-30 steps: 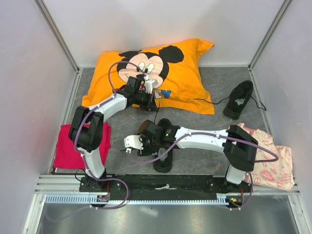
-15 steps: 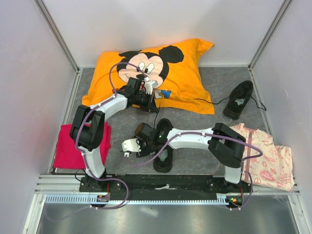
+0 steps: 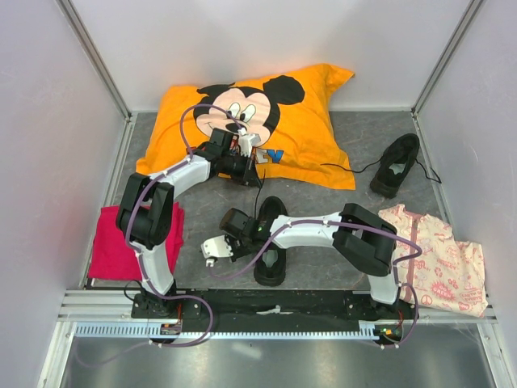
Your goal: Tie the shoes
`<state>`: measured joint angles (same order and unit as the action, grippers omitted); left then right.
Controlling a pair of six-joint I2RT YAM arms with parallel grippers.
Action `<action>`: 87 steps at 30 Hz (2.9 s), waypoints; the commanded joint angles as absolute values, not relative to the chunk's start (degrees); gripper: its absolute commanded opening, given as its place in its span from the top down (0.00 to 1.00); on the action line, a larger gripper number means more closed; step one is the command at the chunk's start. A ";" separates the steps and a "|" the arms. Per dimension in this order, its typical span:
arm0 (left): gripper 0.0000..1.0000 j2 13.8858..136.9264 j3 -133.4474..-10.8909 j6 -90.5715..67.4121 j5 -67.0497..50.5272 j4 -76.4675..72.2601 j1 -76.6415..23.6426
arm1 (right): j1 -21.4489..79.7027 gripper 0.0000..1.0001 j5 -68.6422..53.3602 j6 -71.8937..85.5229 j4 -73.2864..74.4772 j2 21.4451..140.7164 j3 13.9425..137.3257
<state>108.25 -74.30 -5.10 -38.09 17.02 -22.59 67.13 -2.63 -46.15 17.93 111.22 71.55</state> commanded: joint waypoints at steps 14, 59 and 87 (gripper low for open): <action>0.98 103.54 -73.65 -0.19 -38.50 20.73 -22.41 | 67.06 1.00 -5.27 -37.27 28.21 95.99 76.73; 0.79 58.12 -34.63 51.59 -29.88 31.64 -23.20 | 46.59 1.00 -32.33 -7.13 28.92 70.22 56.78; 0.48 62.48 -42.80 38.76 -36.66 8.00 -47.80 | 42.89 1.00 -38.85 -1.23 25.05 74.18 59.68</action>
